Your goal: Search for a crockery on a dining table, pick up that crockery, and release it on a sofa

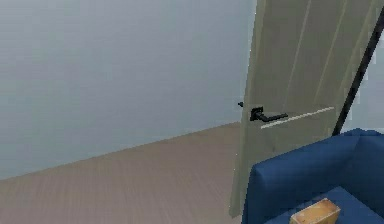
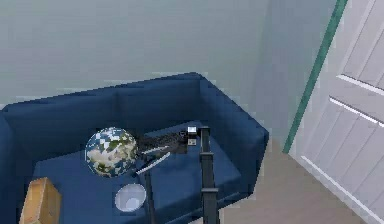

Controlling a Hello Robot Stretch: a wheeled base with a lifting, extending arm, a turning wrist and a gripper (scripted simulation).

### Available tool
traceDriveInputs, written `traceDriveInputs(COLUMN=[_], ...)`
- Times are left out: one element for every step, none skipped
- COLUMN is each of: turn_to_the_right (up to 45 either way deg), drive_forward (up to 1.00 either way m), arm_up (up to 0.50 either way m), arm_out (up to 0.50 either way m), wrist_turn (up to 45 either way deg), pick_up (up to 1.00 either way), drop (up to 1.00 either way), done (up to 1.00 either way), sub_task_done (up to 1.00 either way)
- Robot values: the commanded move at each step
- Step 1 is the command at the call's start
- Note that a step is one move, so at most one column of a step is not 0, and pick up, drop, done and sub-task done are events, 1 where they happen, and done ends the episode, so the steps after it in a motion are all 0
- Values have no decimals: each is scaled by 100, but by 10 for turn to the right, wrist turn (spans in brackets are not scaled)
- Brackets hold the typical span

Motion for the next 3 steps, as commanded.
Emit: traceDriveInputs(turn_to_the_right=[0, 0, 0], drive_forward=[0, 0, 0], arm_up=[10, 0, 0], arm_out=[0, -8, 0], wrist_turn=[0, 0, 0], pick_up=[0, 0, 0], drop=[0, 0, 0], done=[0, 0, 100], sub_task_done=[0, 0, 0])
